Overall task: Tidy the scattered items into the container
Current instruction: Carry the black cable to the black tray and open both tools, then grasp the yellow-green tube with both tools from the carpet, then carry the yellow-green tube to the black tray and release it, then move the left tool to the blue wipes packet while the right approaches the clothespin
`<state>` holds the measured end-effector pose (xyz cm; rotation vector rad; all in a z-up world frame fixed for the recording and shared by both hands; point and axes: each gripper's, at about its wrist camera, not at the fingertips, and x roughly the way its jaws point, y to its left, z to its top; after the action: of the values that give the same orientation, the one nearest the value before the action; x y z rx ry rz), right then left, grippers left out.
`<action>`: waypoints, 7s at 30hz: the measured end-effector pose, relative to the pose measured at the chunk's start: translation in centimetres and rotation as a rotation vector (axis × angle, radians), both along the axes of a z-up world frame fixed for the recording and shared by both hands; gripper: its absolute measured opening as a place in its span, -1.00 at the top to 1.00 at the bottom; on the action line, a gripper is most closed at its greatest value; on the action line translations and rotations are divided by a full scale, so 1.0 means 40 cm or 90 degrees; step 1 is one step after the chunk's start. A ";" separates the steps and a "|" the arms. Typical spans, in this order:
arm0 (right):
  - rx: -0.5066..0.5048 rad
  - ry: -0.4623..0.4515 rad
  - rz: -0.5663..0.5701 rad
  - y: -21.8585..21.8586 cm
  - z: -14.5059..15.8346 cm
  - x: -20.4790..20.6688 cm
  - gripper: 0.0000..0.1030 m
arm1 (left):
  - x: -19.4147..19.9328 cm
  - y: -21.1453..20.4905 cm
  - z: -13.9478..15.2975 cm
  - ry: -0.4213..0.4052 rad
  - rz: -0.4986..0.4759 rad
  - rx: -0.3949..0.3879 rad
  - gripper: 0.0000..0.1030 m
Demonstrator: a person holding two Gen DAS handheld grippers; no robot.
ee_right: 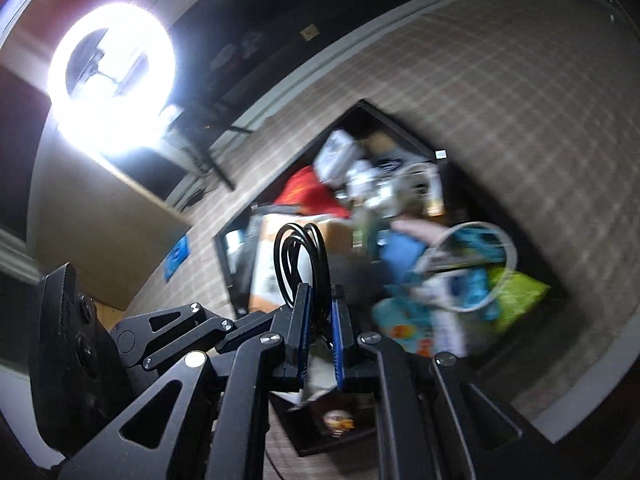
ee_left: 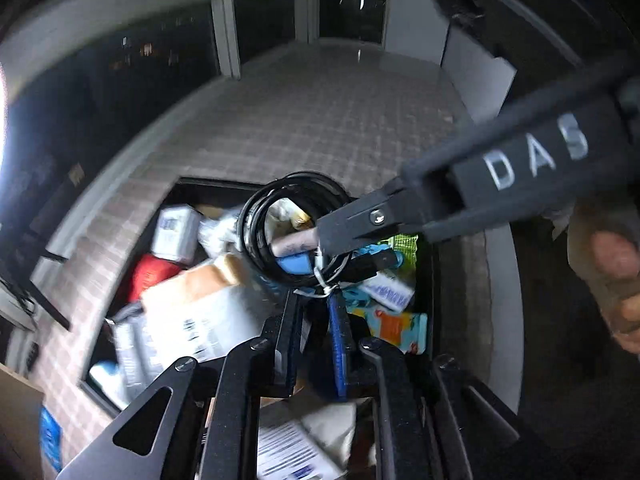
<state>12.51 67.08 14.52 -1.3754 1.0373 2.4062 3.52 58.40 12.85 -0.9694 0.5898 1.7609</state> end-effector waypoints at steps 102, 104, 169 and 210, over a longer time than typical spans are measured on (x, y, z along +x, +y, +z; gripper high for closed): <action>0.041 -0.084 0.678 -0.921 -0.338 -0.713 0.67 | -0.323 -1.071 -0.321 -0.224 0.622 0.099 0.50; 0.011 -0.090 0.661 -0.903 -0.344 -0.727 0.69 | -0.328 -1.064 -0.317 -0.217 0.623 0.096 0.54; 0.209 -0.011 0.196 -0.217 -0.008 -0.348 0.28 | -0.352 -0.447 0.041 -0.072 0.295 0.081 0.63; 0.201 0.059 0.405 -0.718 -0.048 -0.542 -0.20 | -0.350 -1.112 -0.093 -0.036 0.645 -0.028 -0.37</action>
<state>-9.17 38.38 12.59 -1.6642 0.2081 2.9163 -10.48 13.92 9.14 -1.4908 0.0621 2.5769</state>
